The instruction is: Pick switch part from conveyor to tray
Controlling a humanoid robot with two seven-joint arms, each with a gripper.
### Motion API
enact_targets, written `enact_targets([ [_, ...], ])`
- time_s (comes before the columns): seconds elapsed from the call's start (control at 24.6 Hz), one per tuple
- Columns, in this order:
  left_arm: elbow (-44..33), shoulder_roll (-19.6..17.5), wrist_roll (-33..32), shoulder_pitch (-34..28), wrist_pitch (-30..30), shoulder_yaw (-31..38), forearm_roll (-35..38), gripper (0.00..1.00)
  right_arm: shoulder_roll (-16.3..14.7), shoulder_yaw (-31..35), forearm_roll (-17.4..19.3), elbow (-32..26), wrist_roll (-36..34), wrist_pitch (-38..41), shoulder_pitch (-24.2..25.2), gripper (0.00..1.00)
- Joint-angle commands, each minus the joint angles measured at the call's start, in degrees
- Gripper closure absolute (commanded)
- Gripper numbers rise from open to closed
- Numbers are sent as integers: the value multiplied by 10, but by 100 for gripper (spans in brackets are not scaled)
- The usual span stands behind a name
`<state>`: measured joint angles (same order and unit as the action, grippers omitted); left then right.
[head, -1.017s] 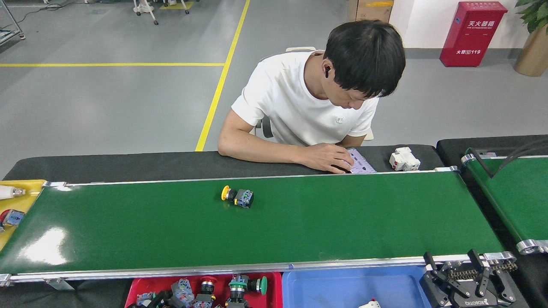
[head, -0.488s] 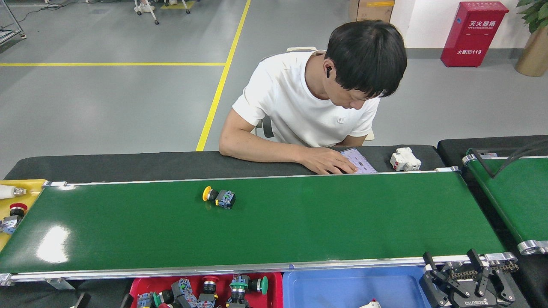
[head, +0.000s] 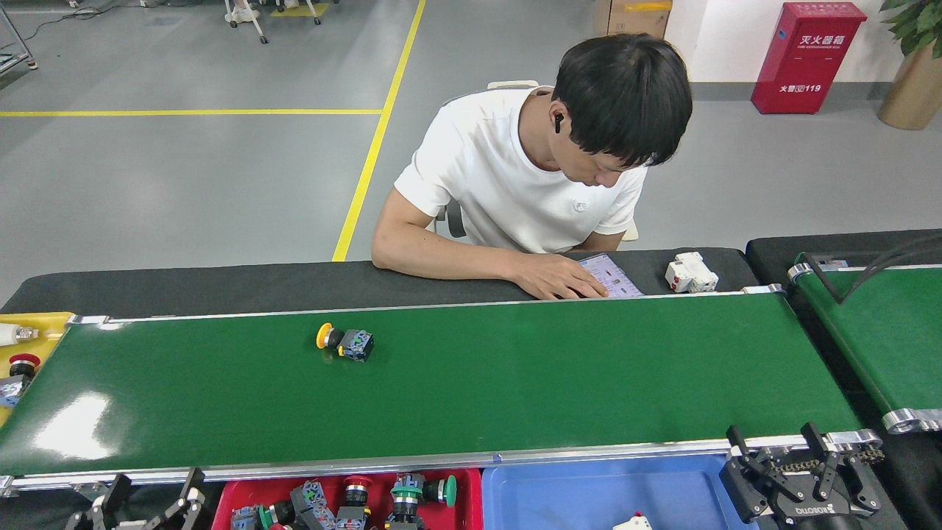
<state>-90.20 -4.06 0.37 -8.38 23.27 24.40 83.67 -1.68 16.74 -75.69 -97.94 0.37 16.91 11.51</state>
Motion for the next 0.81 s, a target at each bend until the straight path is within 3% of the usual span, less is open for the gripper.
enact_targets([
  [0.0, 21, -4, -1, 32, -3, -6, 22, 0, -9, -2, 2, -4, 1, -1, -21, 2],
  [0.16, 76, -7, -5, 82, -14, -24, 53, 0, -41, -29, 6, 9, 6, -2, -40, 2],
  [0.37, 99, -10, -5, 88, -38, -21, 68, 0, -24, -52, 6, 41, 7, 6, -82, 2],
  [0.49, 101, -26, -5, 78, -46, 2, 68, 0, -26, -100, 6, 76, 7, 6, -121, 2],
  [0.77, 151, -52, -5, 81, -52, 23, 67, 0, -23, -141, 6, 110, 6, 5, -173, 2],
])
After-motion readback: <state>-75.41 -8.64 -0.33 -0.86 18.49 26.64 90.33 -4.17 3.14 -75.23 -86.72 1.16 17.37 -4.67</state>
